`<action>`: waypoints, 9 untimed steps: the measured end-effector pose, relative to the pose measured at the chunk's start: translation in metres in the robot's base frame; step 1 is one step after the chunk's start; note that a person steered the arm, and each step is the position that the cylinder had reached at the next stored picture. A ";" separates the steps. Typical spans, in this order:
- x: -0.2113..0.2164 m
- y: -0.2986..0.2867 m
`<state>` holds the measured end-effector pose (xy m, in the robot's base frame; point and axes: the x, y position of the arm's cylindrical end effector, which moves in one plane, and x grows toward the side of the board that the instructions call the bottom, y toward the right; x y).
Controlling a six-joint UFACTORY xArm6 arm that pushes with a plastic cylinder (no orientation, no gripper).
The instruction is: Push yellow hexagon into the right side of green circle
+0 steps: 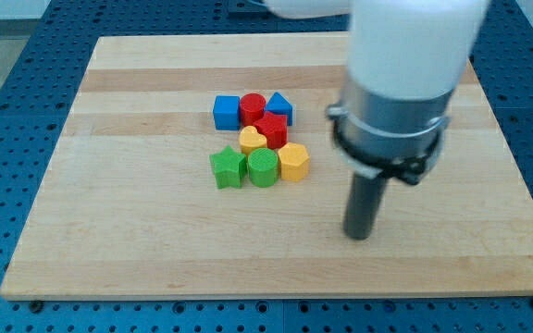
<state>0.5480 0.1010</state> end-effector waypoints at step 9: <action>-0.103 -0.029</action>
